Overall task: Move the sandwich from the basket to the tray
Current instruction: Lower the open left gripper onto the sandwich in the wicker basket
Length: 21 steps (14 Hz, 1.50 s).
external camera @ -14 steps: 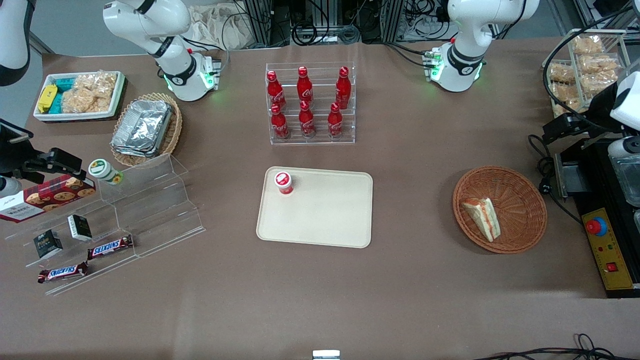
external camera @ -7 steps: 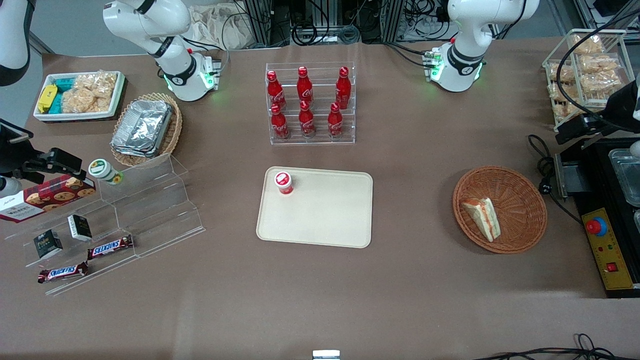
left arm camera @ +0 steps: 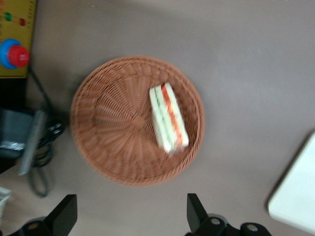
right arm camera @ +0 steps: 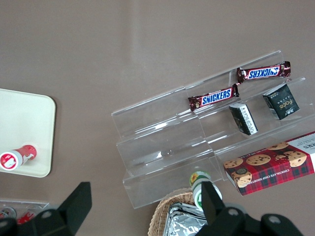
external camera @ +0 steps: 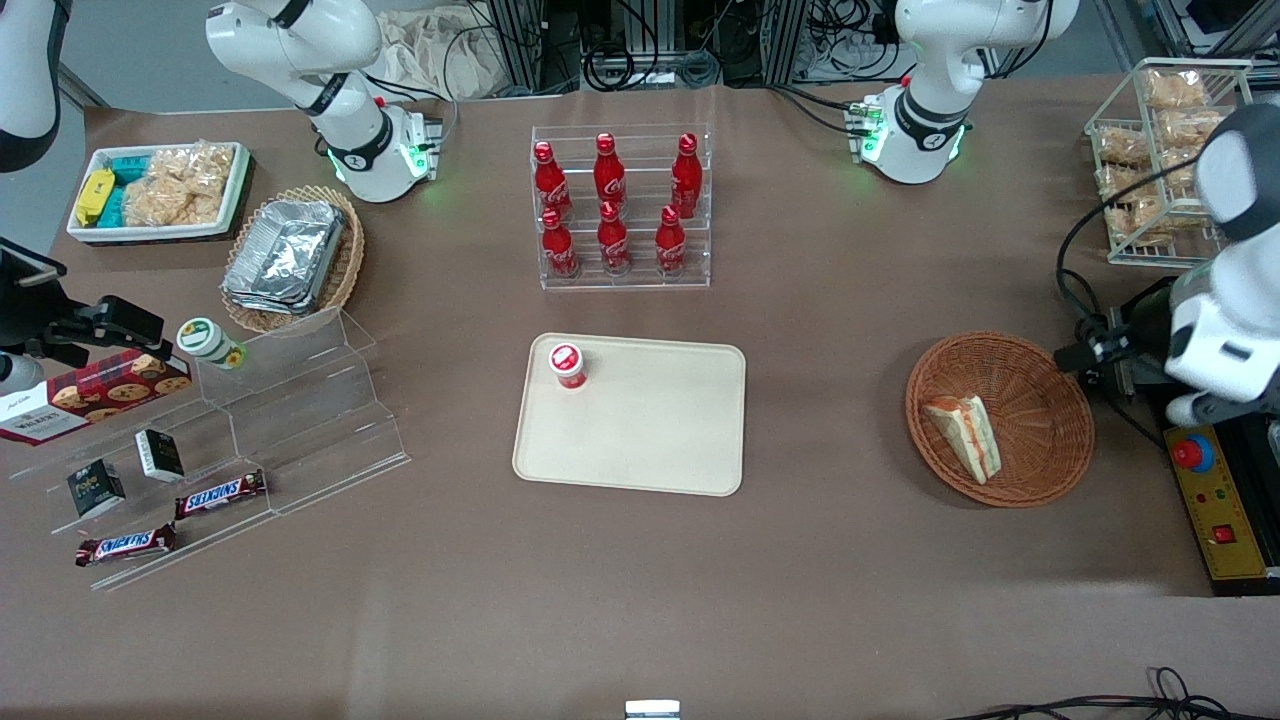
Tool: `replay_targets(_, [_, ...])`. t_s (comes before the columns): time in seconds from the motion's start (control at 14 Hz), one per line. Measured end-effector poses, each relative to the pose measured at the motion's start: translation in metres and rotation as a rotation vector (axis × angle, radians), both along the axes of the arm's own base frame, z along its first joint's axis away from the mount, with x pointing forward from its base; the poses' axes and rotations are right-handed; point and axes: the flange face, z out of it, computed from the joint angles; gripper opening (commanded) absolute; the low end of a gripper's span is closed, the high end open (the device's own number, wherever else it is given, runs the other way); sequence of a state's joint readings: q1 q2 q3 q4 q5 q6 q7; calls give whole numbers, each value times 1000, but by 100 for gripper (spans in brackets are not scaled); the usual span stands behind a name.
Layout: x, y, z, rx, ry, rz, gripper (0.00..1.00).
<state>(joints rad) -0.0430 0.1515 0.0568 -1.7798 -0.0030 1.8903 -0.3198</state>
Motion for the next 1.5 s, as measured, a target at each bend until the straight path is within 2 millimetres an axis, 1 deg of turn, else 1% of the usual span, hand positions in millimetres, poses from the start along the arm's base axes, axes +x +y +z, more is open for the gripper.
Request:
replay_targets(0.14, [3, -4, -48, 3, -4, 42, 100])
replay_targets(0.36, [4, -11, -113, 4, -15, 60, 100])
replay_targets(0.5, [2, -13, -155, -10, -43, 85, 100])
replay_targets(0.57, [0, -13, -172, -15, -54, 94, 100])
replay_targets(0.71, [-1, -14, -197, -29, -65, 113, 100])
replay_targets(0.86, [1, -17, -210, -42, -80, 126, 100])
replay_targets(0.93, [1, -21, -216, -42, -81, 122, 97])
replay_targets(1.0, [1, -25, -221, -42, -78, 117, 81])
replay_targets(1.14, [-1, -31, -228, -41, -68, 112, 37])
replay_targets(1.21, [-2, -32, -229, -41, -65, 111, 21])
replay_targets(1.29, [-2, -32, -229, -41, -64, 110, 8])
replay_targets(1.36, [-2, -32, -229, -40, -61, 108, 1])
replay_targets(1.43, [-3, -32, -226, -40, -56, 101, 0])
replay_targets(1.5, [-3, -32, -218, -37, -49, 85, 0])
